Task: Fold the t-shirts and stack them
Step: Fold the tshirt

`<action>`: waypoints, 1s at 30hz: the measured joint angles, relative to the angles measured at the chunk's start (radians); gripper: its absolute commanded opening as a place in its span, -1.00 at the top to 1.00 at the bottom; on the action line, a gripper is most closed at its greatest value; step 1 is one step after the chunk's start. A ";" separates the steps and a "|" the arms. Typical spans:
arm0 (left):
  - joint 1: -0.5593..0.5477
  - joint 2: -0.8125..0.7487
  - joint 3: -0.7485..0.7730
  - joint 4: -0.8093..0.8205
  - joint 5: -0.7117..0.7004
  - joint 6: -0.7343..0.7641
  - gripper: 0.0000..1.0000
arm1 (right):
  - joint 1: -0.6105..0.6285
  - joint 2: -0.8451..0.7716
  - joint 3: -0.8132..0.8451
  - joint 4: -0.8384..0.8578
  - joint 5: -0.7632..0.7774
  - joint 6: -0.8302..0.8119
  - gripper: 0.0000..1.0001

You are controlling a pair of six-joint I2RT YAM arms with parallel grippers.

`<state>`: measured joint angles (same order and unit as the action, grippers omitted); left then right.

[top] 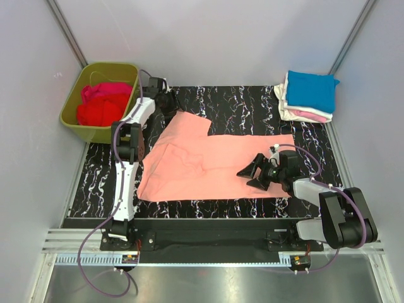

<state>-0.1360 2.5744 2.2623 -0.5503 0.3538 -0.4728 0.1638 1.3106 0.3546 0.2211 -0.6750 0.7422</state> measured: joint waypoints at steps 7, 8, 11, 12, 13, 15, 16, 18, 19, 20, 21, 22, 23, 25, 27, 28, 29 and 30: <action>0.000 -0.001 -0.035 0.055 0.026 -0.003 0.50 | 0.000 0.005 0.000 0.001 0.000 0.000 -0.80; -0.001 -0.001 -0.037 0.055 0.027 -0.006 0.61 | 0.000 0.006 0.000 0.002 0.000 0.000 -0.80; -0.002 -0.001 -0.043 0.046 0.027 -0.005 1.00 | 0.000 0.011 0.000 0.003 0.000 0.000 -0.80; -0.002 -0.001 -0.043 0.045 0.030 -0.002 1.00 | 0.000 0.012 0.000 0.003 0.000 0.000 -0.80; -0.002 -0.001 -0.042 0.043 0.029 0.002 1.00 | 0.000 0.012 0.000 0.003 0.000 0.000 -0.80; -0.002 -0.001 -0.041 0.035 0.029 0.001 1.00 | 0.000 0.012 0.000 0.003 0.000 0.000 -0.81; -0.002 -0.002 -0.039 0.027 0.029 0.002 1.00 | 0.000 0.012 0.000 0.000 0.000 0.000 -0.81; -0.003 -0.012 -0.040 0.007 0.027 0.002 1.00 | 0.000 0.011 0.012 -0.035 0.005 -0.002 -0.81; -0.005 -0.026 -0.049 -0.007 0.026 0.005 1.00 | 0.000 0.008 0.026 -0.065 0.010 -0.005 -0.82; -0.006 -0.051 -0.066 -0.019 0.023 0.008 1.00 | 0.000 0.001 0.050 -0.107 0.024 -0.009 -0.83; -0.007 -0.080 -0.092 -0.029 0.019 0.012 1.00 | 0.000 -0.008 0.079 -0.157 0.047 -0.012 -0.89; -0.009 -0.126 -0.126 -0.049 0.016 0.018 1.00 | 0.000 -0.024 0.131 -0.232 0.082 -0.019 -0.92; -0.011 -0.175 -0.158 -0.064 0.011 0.025 1.00 | 0.000 -0.041 0.186 -0.295 0.121 -0.028 -0.96; -0.020 -0.294 -0.216 -0.098 0.001 0.039 1.00 | -0.005 -0.062 0.334 -0.431 0.223 -0.047 -0.97; -0.033 -0.421 -0.269 -0.111 -0.011 0.052 1.00 | -0.034 -0.063 0.492 -0.532 0.304 -0.074 -0.96; -0.039 -0.473 -0.291 -0.113 -0.016 0.056 1.00 | -0.059 -0.054 0.568 -0.571 0.344 -0.087 -0.95; -0.050 -0.540 -0.325 -0.103 -0.021 0.060 1.00 | -0.087 -0.039 0.637 -0.604 0.373 -0.103 -0.94; -0.060 -0.600 -0.356 -0.107 -0.025 0.063 1.00 | -0.113 -0.011 0.704 -0.645 0.403 -0.117 -0.93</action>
<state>-0.1955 1.9739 1.9064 -0.6571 0.3290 -0.4099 0.0513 1.2991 1.0588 -0.4236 -0.2722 0.6250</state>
